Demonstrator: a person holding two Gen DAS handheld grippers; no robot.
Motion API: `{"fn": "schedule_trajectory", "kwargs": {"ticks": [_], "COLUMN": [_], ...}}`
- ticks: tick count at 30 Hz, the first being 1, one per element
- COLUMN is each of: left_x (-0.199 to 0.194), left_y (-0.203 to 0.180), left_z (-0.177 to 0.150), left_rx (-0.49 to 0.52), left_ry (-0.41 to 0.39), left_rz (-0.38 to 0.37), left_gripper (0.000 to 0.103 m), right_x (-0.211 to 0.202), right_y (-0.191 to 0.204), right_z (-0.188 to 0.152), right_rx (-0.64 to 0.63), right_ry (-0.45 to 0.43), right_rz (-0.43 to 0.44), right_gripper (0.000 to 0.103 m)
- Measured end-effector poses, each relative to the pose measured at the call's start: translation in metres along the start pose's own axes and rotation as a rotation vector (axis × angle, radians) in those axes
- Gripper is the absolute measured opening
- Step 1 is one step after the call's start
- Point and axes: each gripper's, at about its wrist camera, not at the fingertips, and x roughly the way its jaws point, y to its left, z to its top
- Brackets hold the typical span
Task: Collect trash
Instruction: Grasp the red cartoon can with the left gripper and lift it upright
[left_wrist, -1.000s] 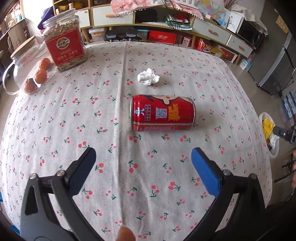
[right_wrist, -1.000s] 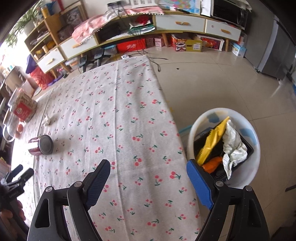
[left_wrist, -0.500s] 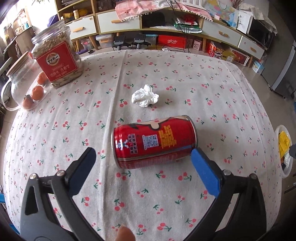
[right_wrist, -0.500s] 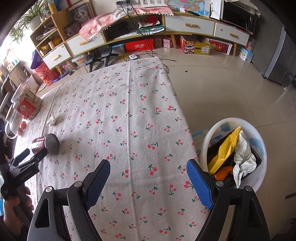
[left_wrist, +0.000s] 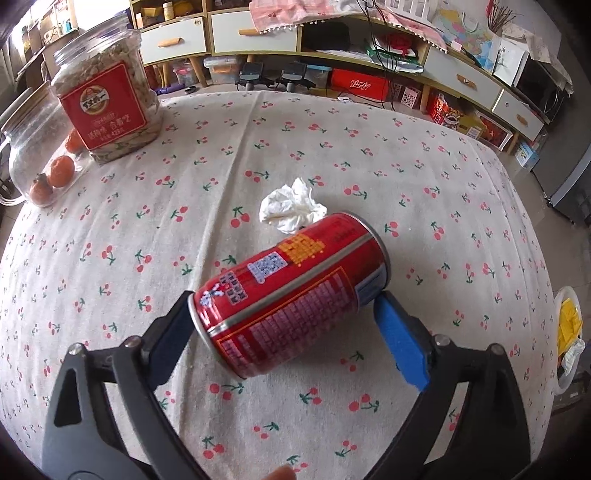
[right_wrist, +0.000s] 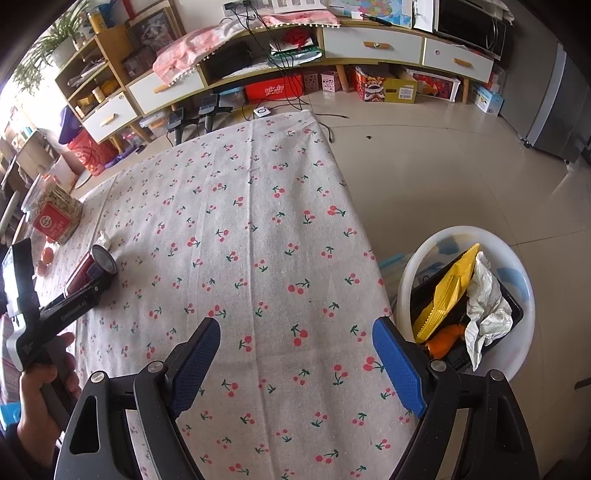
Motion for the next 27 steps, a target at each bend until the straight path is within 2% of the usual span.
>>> {"fn": "schedule_trajectory", "kwargs": {"ticks": [3,4,5,6,13,19,23,27], "left_x": [-0.002,-0.003,-0.002,-0.002,-0.009,-0.018,-0.024,-0.036], "left_y": [0.001,0.002,0.002,0.003,0.015,0.031,0.039,0.048], "left_z": [-0.001,-0.002,-0.003,-0.004,-0.011,-0.018,-0.024,-0.022], "left_rx": [0.000,0.005,0.017,0.019,0.024,0.013,0.062,0.084], "left_ry": [-0.004,-0.004,0.007,0.018,0.026,0.040,0.063,0.050], "left_rz": [-0.014,-0.010,-0.024,-0.039,-0.072,-0.133,-0.154,-0.158], "left_gripper": [0.092,0.079,0.057,0.054,0.054,0.053,0.053,0.053], "right_x": [0.002,0.002,0.002,0.002,0.004,0.007,0.006,0.003], "right_y": [0.001,0.002,0.002,0.003,0.011,0.016,0.013,0.013], "right_z": [0.000,0.000,0.000,0.000,0.000,0.000,-0.001,-0.001], "right_rx": [-0.002,-0.003,-0.005,-0.008,-0.028,-0.040,-0.032,-0.031], "right_ry": [0.004,0.006,0.006,0.006,0.010,0.015,0.013,0.012], "right_rz": [-0.003,-0.003,-0.003,-0.004,-0.006,-0.011,-0.008,0.003], "right_gripper": [0.086,0.086,0.086,0.086,0.086,0.086,0.086,0.086]}}
